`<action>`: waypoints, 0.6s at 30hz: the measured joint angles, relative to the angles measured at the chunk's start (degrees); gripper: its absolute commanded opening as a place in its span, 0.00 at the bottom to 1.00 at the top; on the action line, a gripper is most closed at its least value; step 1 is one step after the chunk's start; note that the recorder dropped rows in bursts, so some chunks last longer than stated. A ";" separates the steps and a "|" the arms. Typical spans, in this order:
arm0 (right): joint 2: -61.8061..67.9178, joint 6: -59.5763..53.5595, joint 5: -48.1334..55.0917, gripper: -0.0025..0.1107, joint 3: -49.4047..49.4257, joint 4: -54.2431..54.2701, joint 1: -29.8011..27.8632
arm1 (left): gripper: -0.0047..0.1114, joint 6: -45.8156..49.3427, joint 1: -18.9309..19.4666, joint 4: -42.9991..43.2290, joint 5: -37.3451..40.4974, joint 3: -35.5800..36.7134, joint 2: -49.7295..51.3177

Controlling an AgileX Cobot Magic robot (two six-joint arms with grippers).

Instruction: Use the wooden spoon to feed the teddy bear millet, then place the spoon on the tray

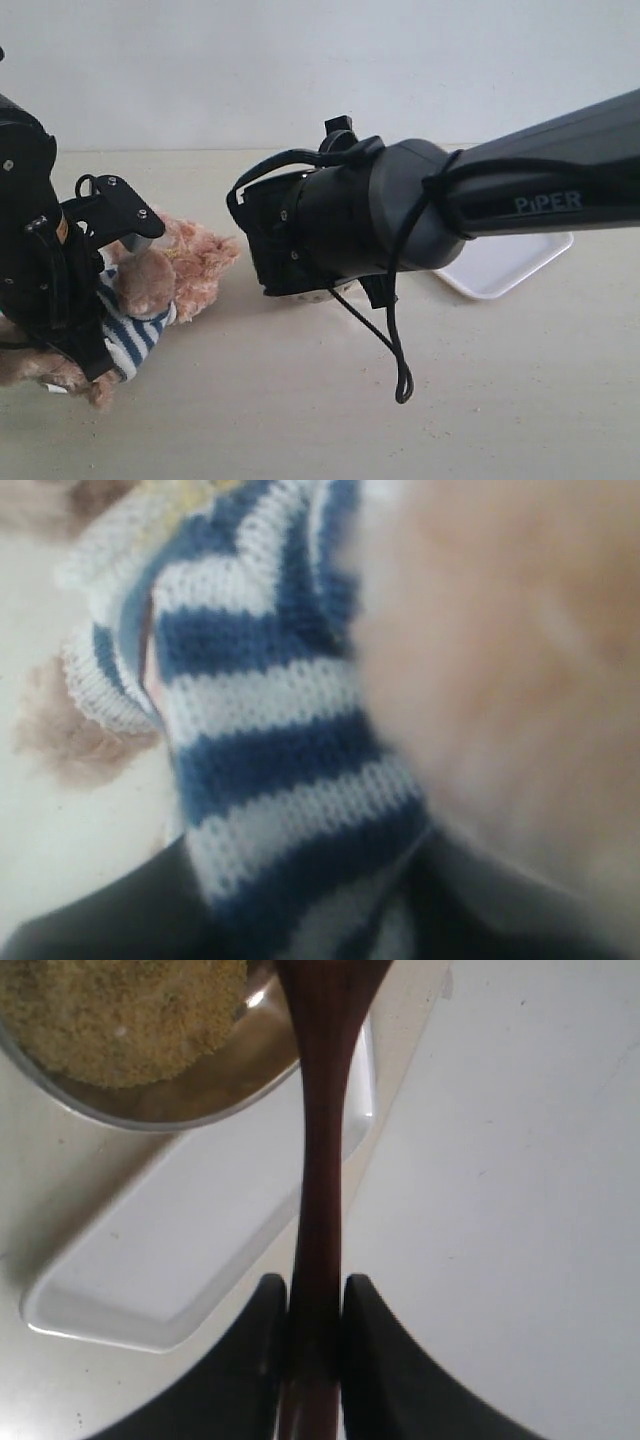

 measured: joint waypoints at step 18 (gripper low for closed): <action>3.47 -1.71 1.66 0.02 0.00 -0.31 -1.63 | 0.08 0.00 0.00 0.00 -1.55 0.02 0.00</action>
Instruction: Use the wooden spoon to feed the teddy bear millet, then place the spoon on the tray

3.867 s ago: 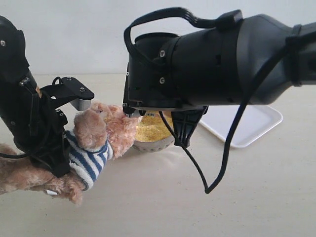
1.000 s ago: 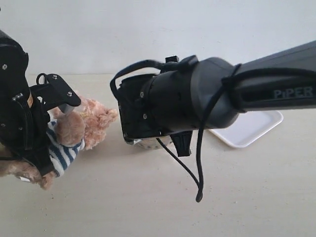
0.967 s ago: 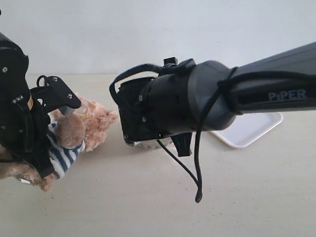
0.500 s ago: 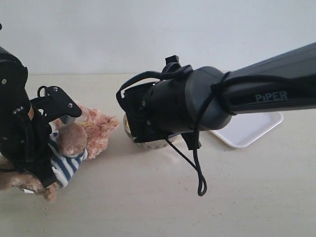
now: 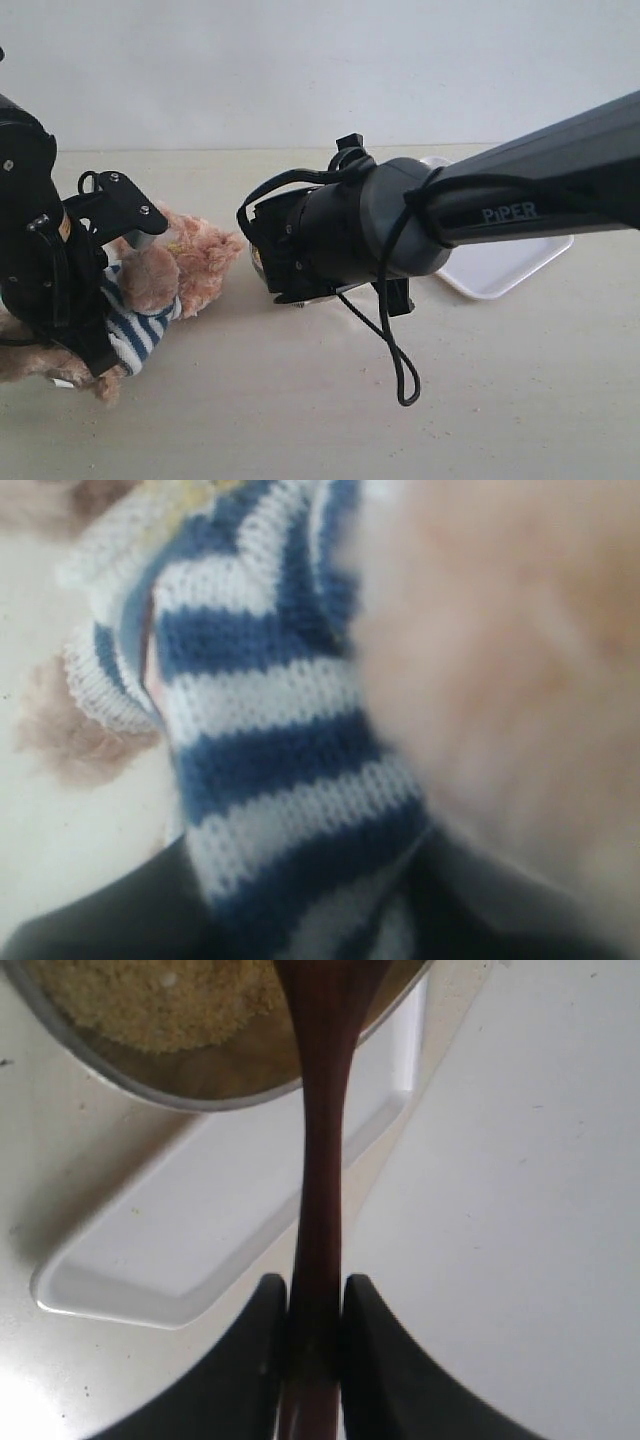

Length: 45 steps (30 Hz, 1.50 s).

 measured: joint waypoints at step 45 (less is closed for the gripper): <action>-9.99 2.82 -2.36 0.02 0.00 17.44 -0.13 | 0.08 0.00 0.00 0.00 0.22 0.00 0.00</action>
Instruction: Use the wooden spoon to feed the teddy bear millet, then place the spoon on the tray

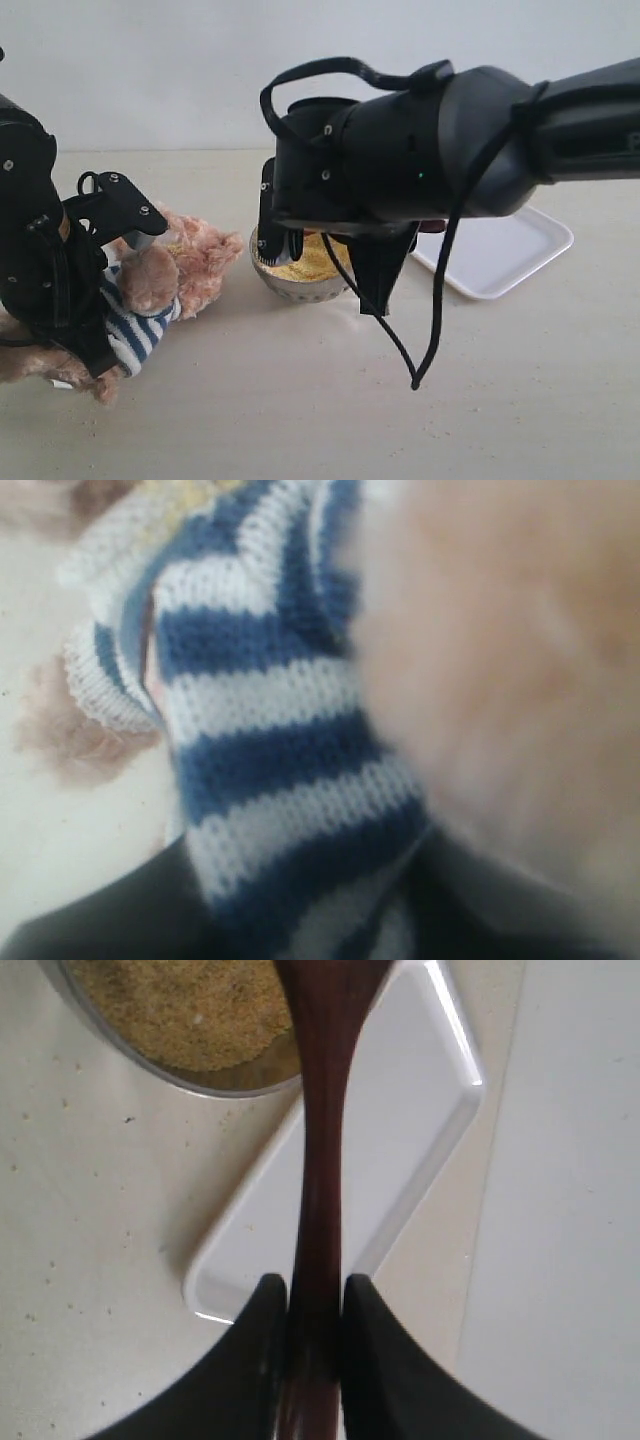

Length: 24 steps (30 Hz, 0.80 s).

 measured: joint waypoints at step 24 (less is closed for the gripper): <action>-3.23 -7.57 -2.60 0.02 -6.76 12.17 0.00 | 0.08 -2.81 -6.94 4.69 1.03 0.00 0.00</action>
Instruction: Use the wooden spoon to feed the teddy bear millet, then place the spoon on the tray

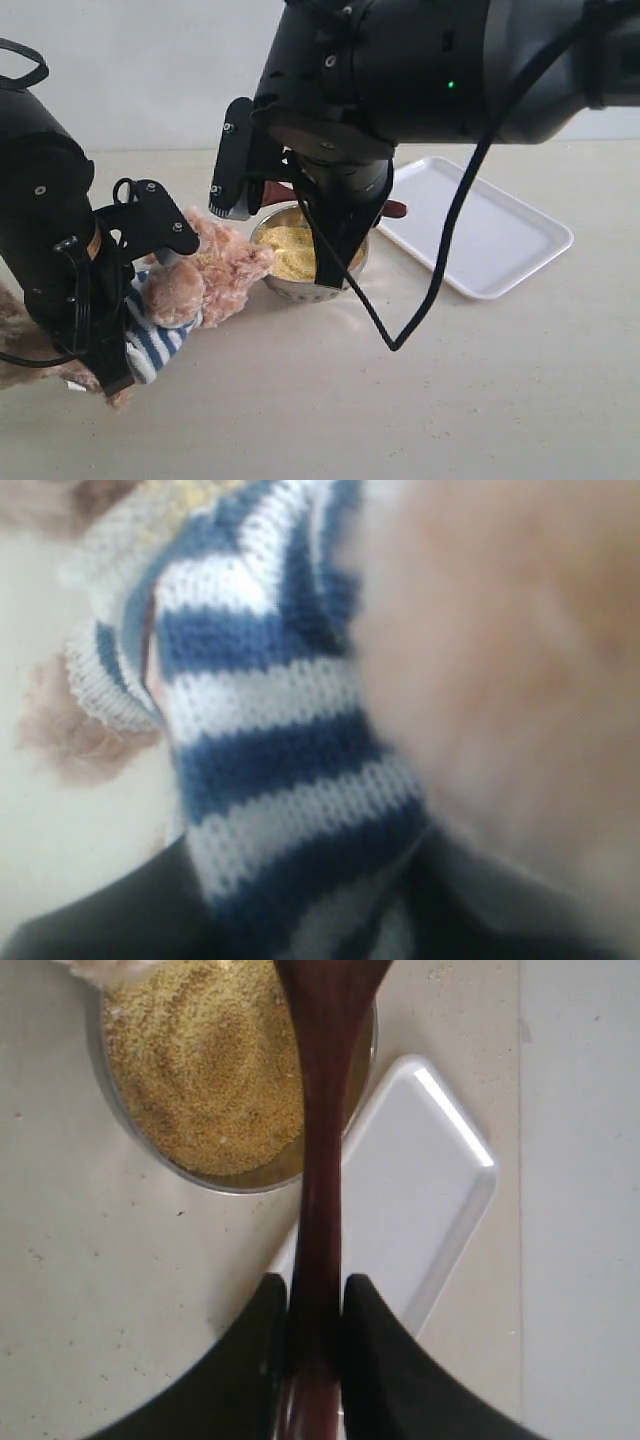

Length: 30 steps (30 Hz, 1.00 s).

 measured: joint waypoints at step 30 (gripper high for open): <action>7.62 -6.27 3.36 0.02 -7.42 -0.19 5.50 | 0.08 -0.24 -0.05 0.41 0.30 0.20 0.00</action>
